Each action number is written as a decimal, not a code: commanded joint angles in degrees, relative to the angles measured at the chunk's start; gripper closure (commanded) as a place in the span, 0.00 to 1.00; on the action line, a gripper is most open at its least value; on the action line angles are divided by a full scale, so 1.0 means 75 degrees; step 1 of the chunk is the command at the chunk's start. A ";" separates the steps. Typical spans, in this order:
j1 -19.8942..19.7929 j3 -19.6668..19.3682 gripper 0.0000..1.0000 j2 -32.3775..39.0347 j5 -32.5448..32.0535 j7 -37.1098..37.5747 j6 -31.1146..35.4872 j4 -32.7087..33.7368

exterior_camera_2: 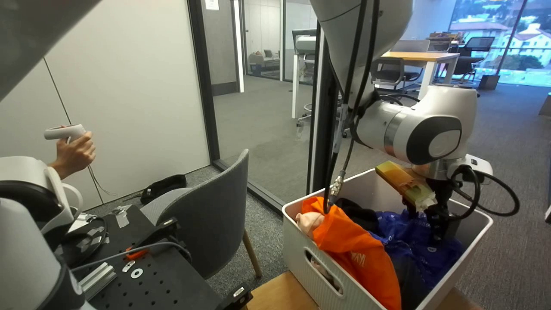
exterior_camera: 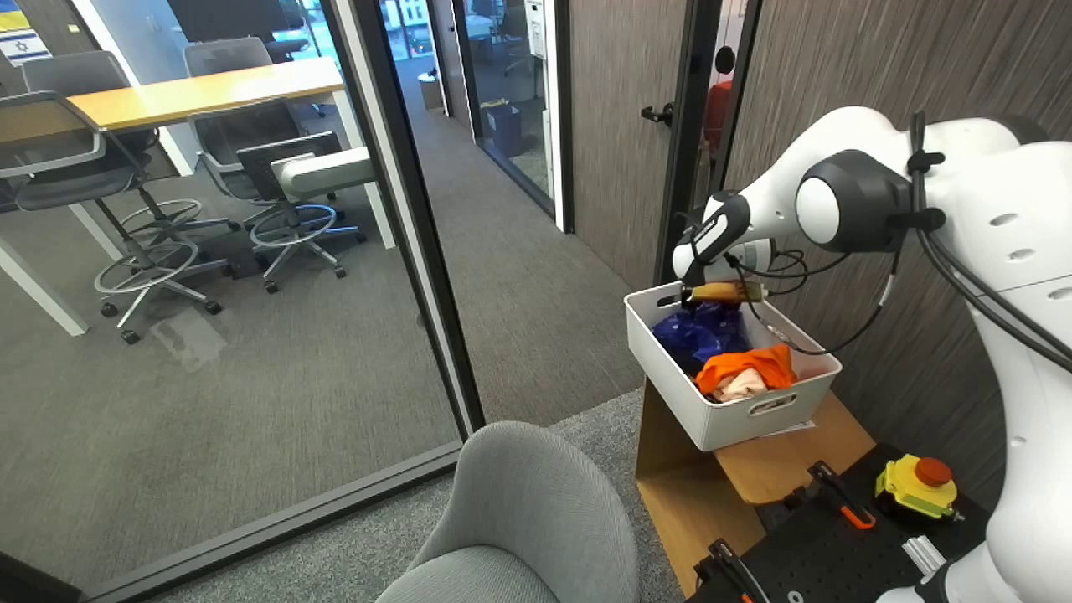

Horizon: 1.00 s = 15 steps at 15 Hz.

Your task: Pick up the blue cloth from the box and put it on the chair's headrest

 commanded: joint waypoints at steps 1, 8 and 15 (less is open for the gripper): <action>-0.0027 -0.0002 0.58 0.0146 0.0160 -0.0019 -0.0132 0.0318; -0.0032 0.0005 0.98 0.0146 0.0160 -0.0037 -0.0143 0.0286; -0.0325 0.0508 0.95 -0.0532 0.0412 -0.0638 -0.0473 -0.0472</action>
